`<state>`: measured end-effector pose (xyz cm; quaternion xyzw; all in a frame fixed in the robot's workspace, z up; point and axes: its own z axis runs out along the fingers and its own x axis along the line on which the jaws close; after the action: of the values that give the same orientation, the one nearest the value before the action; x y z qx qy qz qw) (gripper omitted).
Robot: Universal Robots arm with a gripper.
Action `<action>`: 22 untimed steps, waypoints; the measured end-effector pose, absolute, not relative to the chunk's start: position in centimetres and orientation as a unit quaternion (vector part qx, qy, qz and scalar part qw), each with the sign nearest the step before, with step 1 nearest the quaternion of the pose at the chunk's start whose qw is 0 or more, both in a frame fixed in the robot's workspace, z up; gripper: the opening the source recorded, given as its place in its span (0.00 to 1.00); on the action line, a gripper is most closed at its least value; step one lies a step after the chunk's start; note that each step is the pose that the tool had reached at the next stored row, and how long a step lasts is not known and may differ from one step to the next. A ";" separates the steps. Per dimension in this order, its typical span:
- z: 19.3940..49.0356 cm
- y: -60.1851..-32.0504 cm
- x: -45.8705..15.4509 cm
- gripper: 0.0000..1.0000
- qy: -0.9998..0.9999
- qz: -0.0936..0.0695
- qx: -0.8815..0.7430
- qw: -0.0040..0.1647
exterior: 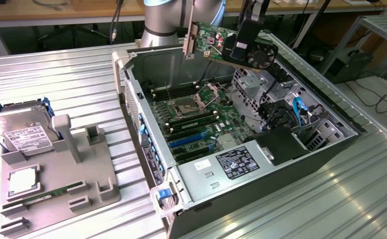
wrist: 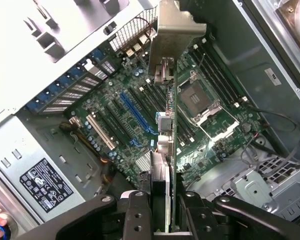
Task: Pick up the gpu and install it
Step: 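Insert the gpu into the slot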
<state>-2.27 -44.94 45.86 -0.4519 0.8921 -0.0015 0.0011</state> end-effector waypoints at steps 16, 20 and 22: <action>45.9 -45.1 -2.3 0.27 0.862 -0.001 -0.506 0.001; 45.9 -45.1 -2.3 0.27 0.855 -0.001 -0.519 0.001; 45.9 -45.2 -2.3 0.27 0.850 -0.001 -0.528 0.001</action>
<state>-2.32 -45.16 45.87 -0.5275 0.8495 -0.0012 0.0013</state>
